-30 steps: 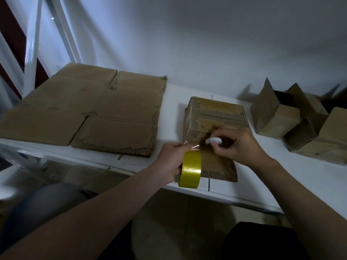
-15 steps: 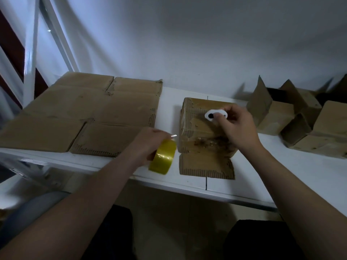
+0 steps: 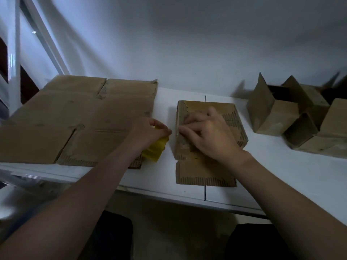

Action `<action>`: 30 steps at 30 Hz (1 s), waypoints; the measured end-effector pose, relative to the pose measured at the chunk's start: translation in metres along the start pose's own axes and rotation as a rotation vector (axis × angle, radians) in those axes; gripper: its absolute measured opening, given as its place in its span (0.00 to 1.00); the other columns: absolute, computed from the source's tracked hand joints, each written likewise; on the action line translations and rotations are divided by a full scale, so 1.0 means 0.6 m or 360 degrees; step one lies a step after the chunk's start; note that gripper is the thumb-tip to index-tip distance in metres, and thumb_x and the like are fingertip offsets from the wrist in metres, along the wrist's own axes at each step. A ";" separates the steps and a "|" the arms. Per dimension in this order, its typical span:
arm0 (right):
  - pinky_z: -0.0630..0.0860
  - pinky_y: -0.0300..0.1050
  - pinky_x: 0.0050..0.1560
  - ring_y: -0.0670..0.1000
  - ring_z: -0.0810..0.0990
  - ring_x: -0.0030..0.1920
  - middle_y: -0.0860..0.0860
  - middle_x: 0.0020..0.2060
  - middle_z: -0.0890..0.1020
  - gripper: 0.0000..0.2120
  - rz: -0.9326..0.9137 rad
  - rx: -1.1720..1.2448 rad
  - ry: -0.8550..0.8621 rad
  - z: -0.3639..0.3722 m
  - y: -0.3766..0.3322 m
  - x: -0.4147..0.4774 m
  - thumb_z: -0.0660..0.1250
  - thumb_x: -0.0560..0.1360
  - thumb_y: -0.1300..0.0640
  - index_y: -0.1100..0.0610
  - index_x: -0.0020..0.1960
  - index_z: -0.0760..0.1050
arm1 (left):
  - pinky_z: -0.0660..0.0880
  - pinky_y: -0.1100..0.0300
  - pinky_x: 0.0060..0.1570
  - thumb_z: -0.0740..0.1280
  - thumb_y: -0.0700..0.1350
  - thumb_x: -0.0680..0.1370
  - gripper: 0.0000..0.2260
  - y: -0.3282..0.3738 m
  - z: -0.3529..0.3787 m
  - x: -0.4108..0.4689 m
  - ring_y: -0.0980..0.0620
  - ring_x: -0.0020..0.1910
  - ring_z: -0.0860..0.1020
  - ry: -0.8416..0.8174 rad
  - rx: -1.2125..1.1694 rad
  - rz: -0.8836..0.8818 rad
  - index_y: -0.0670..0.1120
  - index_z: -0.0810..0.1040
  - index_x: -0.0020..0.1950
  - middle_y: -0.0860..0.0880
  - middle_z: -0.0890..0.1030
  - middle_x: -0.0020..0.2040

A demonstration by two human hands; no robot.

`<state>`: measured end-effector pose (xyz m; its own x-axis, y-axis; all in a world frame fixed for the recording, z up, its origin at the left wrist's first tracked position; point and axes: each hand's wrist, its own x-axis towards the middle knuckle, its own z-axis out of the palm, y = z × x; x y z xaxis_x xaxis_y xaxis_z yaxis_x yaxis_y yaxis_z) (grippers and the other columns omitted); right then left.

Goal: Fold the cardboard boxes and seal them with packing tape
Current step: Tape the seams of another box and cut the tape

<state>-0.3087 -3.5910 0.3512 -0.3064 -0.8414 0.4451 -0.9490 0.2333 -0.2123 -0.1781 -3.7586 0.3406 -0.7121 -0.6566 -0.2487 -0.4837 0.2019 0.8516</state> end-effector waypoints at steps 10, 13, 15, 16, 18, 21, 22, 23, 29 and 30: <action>0.65 0.49 0.48 0.55 0.69 0.50 0.44 0.56 0.83 0.18 -0.0146 -0.0209 0.0078 0.032 0.019 -0.021 0.67 0.76 0.40 0.47 0.61 0.84 | 0.82 0.45 0.51 0.79 0.66 0.63 0.17 -0.013 0.017 -0.002 0.47 0.47 0.84 -0.0061 -0.0078 0.0048 0.56 0.85 0.43 0.50 0.85 0.48; 0.66 0.50 0.48 0.56 0.70 0.50 0.45 0.57 0.83 0.21 -0.0168 -0.0261 0.0085 0.033 0.022 -0.028 0.73 0.72 0.44 0.48 0.64 0.82 | 0.82 0.43 0.53 0.80 0.65 0.62 0.17 -0.018 0.018 -0.003 0.46 0.48 0.84 -0.0041 -0.0055 0.0094 0.58 0.84 0.44 0.50 0.84 0.52; 0.68 0.52 0.48 0.56 0.70 0.50 0.45 0.58 0.83 0.23 -0.0161 -0.0252 0.0093 0.033 0.022 -0.030 0.76 0.70 0.45 0.48 0.64 0.82 | 0.81 0.45 0.52 0.80 0.63 0.63 0.18 -0.019 0.021 -0.005 0.45 0.51 0.83 -0.0001 -0.0042 0.0130 0.58 0.83 0.47 0.50 0.82 0.56; 0.69 0.52 0.49 0.56 0.69 0.50 0.45 0.58 0.83 0.23 -0.0155 -0.0241 0.0097 0.033 0.023 -0.031 0.76 0.70 0.46 0.49 0.64 0.82 | 0.81 0.48 0.50 0.81 0.61 0.65 0.17 -0.020 0.023 -0.006 0.46 0.52 0.82 0.0022 -0.0027 0.0148 0.57 0.82 0.49 0.50 0.81 0.56; 0.68 0.52 0.49 0.55 0.69 0.50 0.45 0.57 0.84 0.24 -0.0154 -0.0227 0.0096 0.034 0.024 -0.031 0.77 0.69 0.46 0.49 0.64 0.82 | 0.77 0.56 0.43 0.80 0.56 0.68 0.16 -0.021 0.026 -0.006 0.49 0.52 0.79 0.0057 -0.0004 0.0192 0.56 0.81 0.51 0.51 0.79 0.55; 0.65 0.49 0.49 0.55 0.70 0.50 0.44 0.57 0.83 0.20 -0.0153 -0.0214 0.0086 0.030 0.023 -0.032 0.71 0.74 0.44 0.48 0.63 0.82 | 0.80 0.51 0.45 0.82 0.57 0.65 0.17 -0.019 0.025 -0.010 0.48 0.51 0.80 0.0068 -0.0017 0.0263 0.56 0.81 0.49 0.51 0.81 0.52; 0.64 0.48 0.49 0.55 0.70 0.50 0.44 0.57 0.84 0.18 -0.0141 -0.0195 0.0092 0.029 0.021 -0.032 0.68 0.76 0.44 0.48 0.63 0.82 | 0.81 0.48 0.48 0.82 0.59 0.63 0.19 -0.019 0.024 -0.011 0.48 0.50 0.81 0.0073 -0.0016 0.0269 0.57 0.81 0.48 0.51 0.81 0.52; 0.62 0.47 0.49 0.54 0.70 0.50 0.43 0.56 0.84 0.17 -0.0121 -0.0162 0.0105 0.027 0.018 -0.031 0.64 0.78 0.45 0.48 0.63 0.83 | 0.81 0.46 0.49 0.82 0.61 0.62 0.20 -0.019 0.023 -0.011 0.48 0.51 0.81 0.0074 -0.0011 0.0258 0.57 0.81 0.47 0.51 0.82 0.52; 0.63 0.47 0.48 0.51 0.68 0.49 0.43 0.54 0.85 0.16 -0.0052 -0.0050 0.0155 0.031 0.008 -0.029 0.60 0.82 0.47 0.48 0.58 0.85 | 0.72 0.58 0.41 0.81 0.55 0.67 0.18 -0.018 0.026 -0.017 0.50 0.52 0.78 0.0048 0.0054 0.0275 0.55 0.80 0.53 0.52 0.79 0.55; 0.63 0.47 0.48 0.51 0.69 0.49 0.43 0.54 0.85 0.14 -0.0049 -0.0054 0.0167 0.032 0.009 -0.028 0.62 0.81 0.48 0.48 0.58 0.85 | 0.72 0.58 0.42 0.80 0.55 0.68 0.18 -0.017 0.029 -0.019 0.50 0.52 0.77 0.0048 0.0058 0.0279 0.56 0.79 0.53 0.53 0.78 0.54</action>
<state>-0.3070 -3.5847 0.3260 -0.2814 -0.7932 0.5400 -0.9595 0.2259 -0.1683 -0.1736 -3.7406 0.3269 -0.7720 -0.6302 -0.0834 -0.3717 0.3411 0.8634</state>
